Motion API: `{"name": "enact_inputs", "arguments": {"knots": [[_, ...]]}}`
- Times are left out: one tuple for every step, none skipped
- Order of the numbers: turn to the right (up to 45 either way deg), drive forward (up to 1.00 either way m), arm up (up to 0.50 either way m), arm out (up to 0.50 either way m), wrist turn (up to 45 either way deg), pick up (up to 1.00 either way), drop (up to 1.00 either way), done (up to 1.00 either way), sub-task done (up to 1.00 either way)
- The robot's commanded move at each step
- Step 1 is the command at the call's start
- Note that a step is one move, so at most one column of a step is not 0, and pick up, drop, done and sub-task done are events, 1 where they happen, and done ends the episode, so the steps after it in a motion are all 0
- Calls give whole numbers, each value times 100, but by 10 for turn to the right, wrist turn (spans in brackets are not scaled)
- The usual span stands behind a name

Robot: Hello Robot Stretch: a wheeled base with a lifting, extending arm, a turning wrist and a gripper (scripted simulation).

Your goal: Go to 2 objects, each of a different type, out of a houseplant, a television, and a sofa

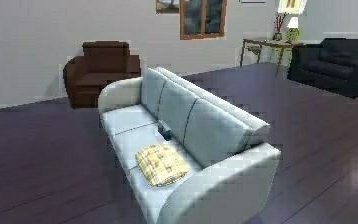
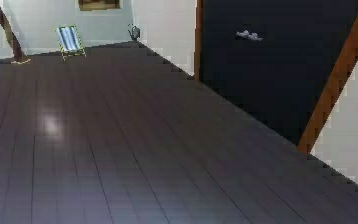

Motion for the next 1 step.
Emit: {"name": "enact_inputs", "arguments": {"knots": [[450,0,0,0,0,0,0,0,0]]}}
